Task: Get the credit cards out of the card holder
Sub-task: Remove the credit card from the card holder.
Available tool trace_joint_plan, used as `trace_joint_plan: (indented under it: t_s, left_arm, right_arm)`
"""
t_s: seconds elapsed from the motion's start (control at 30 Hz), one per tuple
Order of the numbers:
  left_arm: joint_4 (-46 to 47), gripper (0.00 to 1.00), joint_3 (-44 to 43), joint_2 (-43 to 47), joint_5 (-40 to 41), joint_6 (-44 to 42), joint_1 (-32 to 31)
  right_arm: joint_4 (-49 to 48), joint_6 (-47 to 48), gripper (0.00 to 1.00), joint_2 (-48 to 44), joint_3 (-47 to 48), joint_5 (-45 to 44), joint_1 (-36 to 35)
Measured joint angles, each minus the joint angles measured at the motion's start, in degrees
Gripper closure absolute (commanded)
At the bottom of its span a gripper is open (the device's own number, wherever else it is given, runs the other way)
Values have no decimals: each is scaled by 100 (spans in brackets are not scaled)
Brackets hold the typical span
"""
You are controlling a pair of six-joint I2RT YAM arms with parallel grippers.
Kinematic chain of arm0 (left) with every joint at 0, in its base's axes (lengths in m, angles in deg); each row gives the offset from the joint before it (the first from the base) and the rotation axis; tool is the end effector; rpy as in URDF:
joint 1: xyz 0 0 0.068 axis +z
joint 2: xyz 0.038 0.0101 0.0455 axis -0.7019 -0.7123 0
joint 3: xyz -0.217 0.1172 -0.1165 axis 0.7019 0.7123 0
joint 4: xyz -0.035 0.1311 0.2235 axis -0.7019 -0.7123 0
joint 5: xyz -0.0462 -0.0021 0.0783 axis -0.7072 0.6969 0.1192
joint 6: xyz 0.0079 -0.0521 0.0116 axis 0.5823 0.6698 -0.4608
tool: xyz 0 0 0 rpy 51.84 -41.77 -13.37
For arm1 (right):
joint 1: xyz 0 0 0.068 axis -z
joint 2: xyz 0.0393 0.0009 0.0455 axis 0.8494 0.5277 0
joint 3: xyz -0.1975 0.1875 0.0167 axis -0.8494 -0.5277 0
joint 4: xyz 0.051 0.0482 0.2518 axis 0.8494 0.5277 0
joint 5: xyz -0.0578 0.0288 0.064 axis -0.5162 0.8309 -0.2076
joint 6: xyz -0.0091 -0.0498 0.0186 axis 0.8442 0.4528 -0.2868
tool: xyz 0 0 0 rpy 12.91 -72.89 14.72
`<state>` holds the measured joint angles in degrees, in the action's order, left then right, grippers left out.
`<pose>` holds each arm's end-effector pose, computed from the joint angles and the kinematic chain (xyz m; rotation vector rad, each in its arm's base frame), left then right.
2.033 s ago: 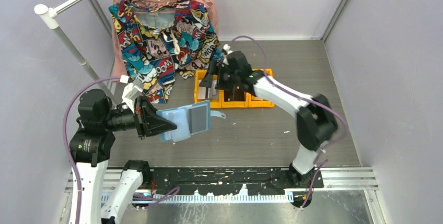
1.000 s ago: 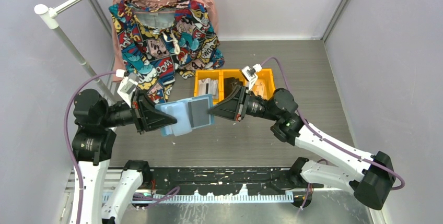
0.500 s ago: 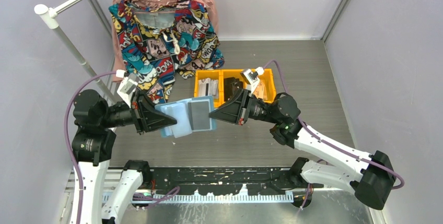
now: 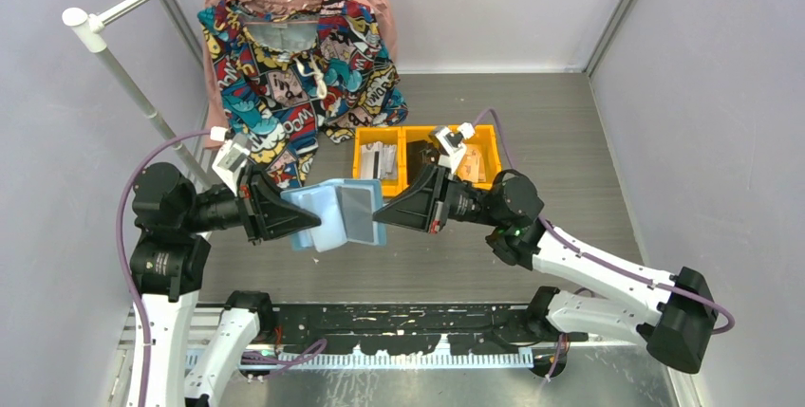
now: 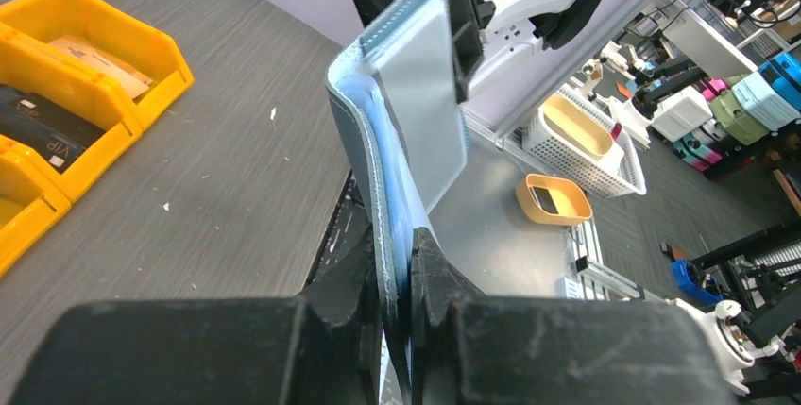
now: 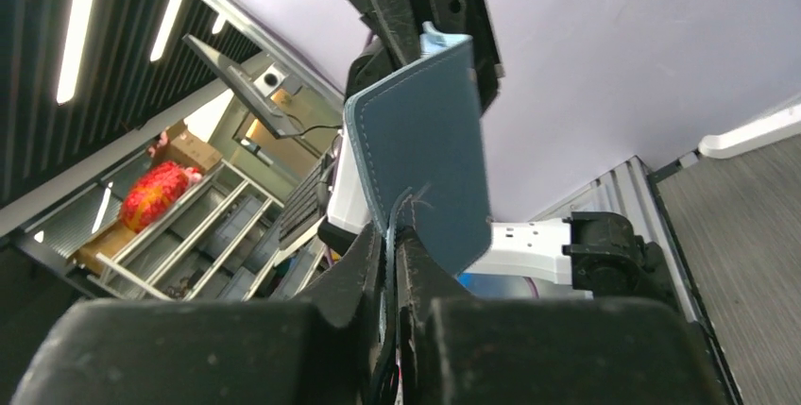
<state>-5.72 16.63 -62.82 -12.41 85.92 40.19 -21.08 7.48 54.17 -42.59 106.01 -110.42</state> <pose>0.0869 -0.0412 0.4240 0.7259 1.6437 -1.4641 0.1219 0.1890 0.3671 -0.4783 1.4183 2.0724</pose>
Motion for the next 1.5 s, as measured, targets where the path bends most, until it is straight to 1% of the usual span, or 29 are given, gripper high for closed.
trace_joint_plan:
  t_s: [0.07,0.1,0.13,0.23,0.27,0.33,0.4,0.43,0.5,0.53,0.63,0.77,0.97,1.27,1.5]
  left_arm:
    - [-4,100,0,0,4,-4,0]
    - [-4,100,0,0,13,-9,0]
    - [-9,100,0,-2,15,-17,0]
    - [-20,100,0,-4,7,-31,-2]
    - [-31,100,0,-4,4,-44,-2]
    - [-46,100,0,-7,24,-90,0]
    - [-55,100,0,-17,74,-131,0]
    - [-61,100,0,-26,109,-149,0]
    - [-85,100,0,-39,173,-173,0]
    - [-105,100,0,-50,205,-181,2]
    - [-164,100,0,-66,227,-225,0]
    - [-173,100,0,-61,221,-284,0]
    - [-214,100,0,-61,216,-297,0]
    - [2,100,13,-59,151,96,0]
    - [238,100,22,-59,103,372,-15]
  right_arm:
    - [107,109,76,50,160,-13,-142]
    - [181,177,75,76,258,-22,-245]
    - [249,232,76,107,337,-24,-334]
    - [450,446,89,238,595,-46,-603]
    - [535,503,91,264,645,-63,-647]
    - [905,662,91,284,782,-168,-695]
    - [1300,844,87,269,927,-306,-713]
    - [1464,927,83,251,979,-380,-723]
    - [2039,1156,68,170,1150,-656,-754]
    - [2430,1320,66,107,1274,-866,-765]
    - [2922,1545,58,-46,1373,-1246,-807]
    - [3357,1784,58,-210,1373,-1617,-837]
    - [3445,1904,57,-214,1373,-1670,-918]
    - [2632,1781,56,-166,1069,-1335,-1005]
    - [2216,1718,53,-142,984,-1241,-1047]
